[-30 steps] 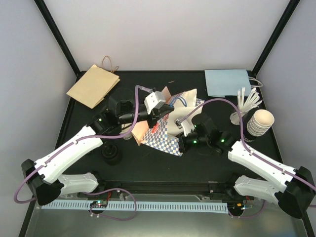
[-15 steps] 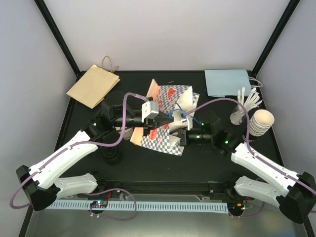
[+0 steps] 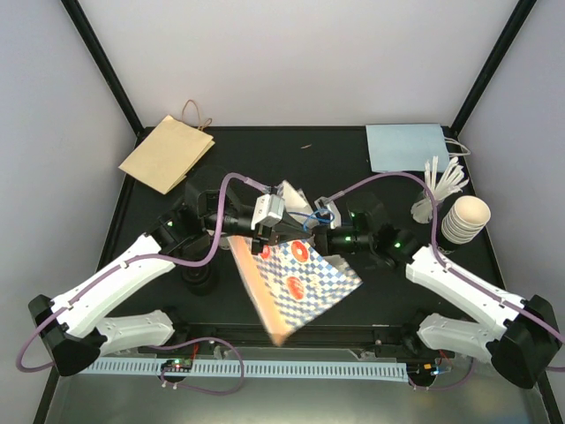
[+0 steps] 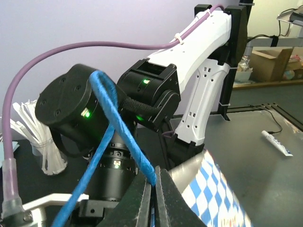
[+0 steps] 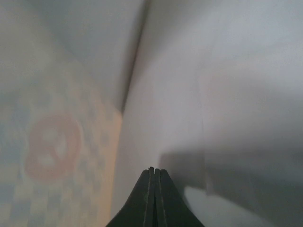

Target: Pack the takeout coffee

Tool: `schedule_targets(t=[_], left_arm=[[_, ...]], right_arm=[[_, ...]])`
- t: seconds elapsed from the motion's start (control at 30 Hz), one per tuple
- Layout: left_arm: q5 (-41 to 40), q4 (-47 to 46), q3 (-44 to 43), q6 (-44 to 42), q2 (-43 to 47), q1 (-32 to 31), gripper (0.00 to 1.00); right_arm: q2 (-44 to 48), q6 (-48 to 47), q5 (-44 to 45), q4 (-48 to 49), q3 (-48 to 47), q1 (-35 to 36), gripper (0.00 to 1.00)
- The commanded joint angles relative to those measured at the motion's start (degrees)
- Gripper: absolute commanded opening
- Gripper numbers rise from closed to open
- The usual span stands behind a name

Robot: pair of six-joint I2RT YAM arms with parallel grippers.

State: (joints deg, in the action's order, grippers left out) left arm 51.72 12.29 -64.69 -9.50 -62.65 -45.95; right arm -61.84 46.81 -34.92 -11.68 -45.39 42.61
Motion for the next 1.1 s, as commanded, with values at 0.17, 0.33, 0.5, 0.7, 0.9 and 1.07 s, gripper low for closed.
schedule_targets(t=[0.17, 0.33, 0.5, 0.7, 0.9, 1.07], left_arm=[[-7.19, -5.56, -3.53, 1.04, -0.6, -0.34, 0.02], [-11.81, -5.42, -6.69, 1.81, -3.51, -0.29, 0.02], [-15.73, -7.89, -8.0, 4.2, -5.48, -0.24, 0.01], [-15.5, -11.47, -9.26, 8.38, -7.91, -0.19, 0.02], [-19.14, -15.24, -8.97, 10.87, -8.1, 0.02, 0.02], [-19.14, -18.76, -9.19, 12.82, -7.54, 0.41, 0.01]], right_arm=[[0.53, -13.1, 2.71, -8.21, -2.64, 3.53, 0.01], [2.94, -17.43, -1.58, -9.69, -1.25, 4.54, 0.01], [6.72, -20.56, -2.01, -9.07, 1.09, 4.66, 0.01], [6.32, -23.24, -0.05, -5.09, 3.37, 4.9, 0.01], [0.39, -24.76, 2.28, -3.7, 3.99, 7.09, 0.01], [-4.2, -25.35, 4.87, -5.0, 4.06, 7.77, 0.01]])
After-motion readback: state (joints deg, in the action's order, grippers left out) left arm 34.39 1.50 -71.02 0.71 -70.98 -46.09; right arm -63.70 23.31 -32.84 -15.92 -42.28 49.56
